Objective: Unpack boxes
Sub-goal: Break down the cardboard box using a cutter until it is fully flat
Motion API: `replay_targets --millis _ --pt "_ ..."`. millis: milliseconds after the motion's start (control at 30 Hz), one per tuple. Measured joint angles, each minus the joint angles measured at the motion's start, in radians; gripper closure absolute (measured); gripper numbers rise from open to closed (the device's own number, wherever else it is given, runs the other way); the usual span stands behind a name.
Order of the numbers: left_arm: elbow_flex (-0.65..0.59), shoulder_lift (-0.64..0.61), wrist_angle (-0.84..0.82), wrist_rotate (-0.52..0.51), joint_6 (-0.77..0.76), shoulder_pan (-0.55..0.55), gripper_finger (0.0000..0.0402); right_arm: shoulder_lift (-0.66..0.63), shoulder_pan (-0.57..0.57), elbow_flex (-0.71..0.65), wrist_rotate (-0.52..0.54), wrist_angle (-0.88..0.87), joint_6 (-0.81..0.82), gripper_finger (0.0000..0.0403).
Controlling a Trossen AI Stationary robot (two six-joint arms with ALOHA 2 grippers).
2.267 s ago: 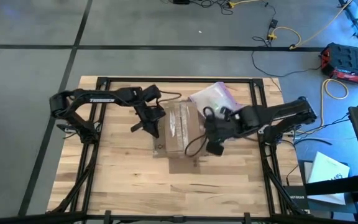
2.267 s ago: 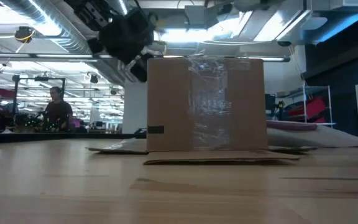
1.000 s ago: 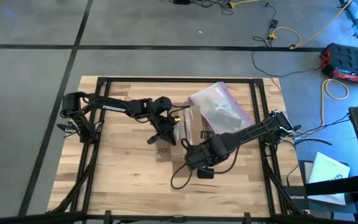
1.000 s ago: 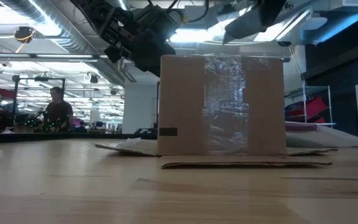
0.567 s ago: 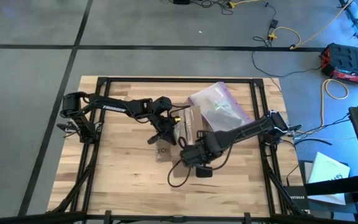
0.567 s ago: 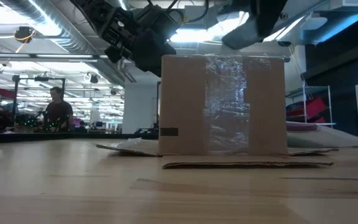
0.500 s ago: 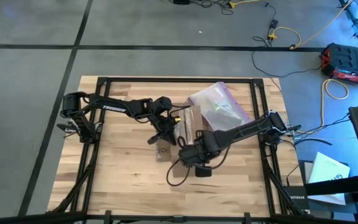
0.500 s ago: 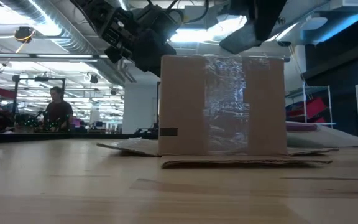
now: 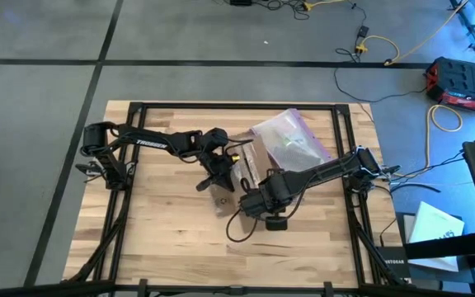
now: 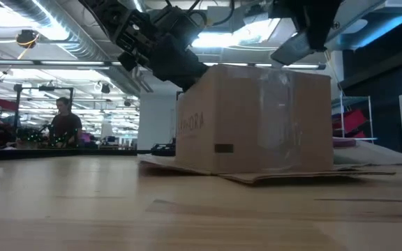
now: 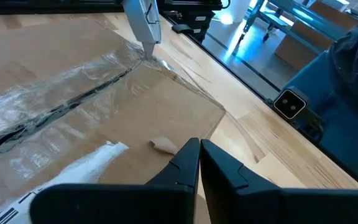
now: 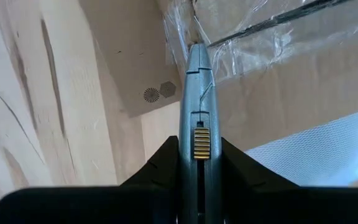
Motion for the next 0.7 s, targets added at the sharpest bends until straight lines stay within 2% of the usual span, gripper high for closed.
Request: replay_targets --millis 700 --pt "0.0 0.0 -0.002 0.0 -0.008 -0.006 0.0402 -0.001 0.0 -0.002 0.065 -0.005 -0.144 0.0348"
